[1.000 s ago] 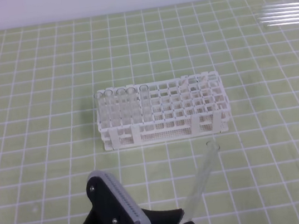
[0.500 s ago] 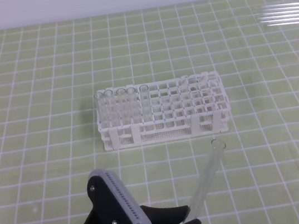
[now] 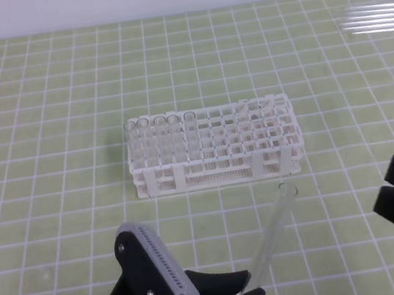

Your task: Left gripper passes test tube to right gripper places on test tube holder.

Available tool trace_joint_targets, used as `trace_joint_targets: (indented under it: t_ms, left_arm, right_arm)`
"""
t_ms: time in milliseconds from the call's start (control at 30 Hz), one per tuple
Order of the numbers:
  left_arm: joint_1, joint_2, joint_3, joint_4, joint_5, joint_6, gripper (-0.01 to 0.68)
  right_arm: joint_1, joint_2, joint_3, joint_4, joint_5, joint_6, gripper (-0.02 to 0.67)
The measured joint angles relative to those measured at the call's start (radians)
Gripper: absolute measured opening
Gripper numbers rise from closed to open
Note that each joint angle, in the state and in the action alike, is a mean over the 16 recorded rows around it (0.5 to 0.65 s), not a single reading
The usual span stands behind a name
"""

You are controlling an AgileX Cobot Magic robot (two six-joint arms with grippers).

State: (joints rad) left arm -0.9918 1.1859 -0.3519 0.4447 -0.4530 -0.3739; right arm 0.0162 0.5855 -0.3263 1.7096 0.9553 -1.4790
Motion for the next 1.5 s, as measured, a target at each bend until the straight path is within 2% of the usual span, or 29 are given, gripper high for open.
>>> trace_joint_targets:
  t_ms: [167, 333, 833, 1300, 1500]
  left_arm:
    - [0.0, 0.018, -0.011, -0.005, -0.019, 0.001, 0.022]
    - [0.0, 0.065, -0.034, -0.011, -0.073, 0.003, 0.016]
    - [0.001, 0.248, -0.159, -0.004, -0.219, -0.003, 0.027]
    - [0.001, 0.274, -0.202, 0.005, -0.254, -0.007, 0.01]
    - [0.001, 0.276, -0.202, 0.006, -0.265, -0.007, 0.033]
  right_arm:
    - [0.0, 0.118, -0.021, 0.016, 0.083, -0.121, 0.338]
    - [0.0, 0.198, -0.059, 0.015, 0.128, -0.184, 0.386]
    - [0.0, 0.294, -0.15, 0.017, 0.172, -0.238, 0.395]
    - [0.0, 0.301, -0.151, 0.017, 0.159, -0.256, 0.393]
    - [0.0, 0.301, -0.151, 0.017, 0.153, -0.257, 0.391]
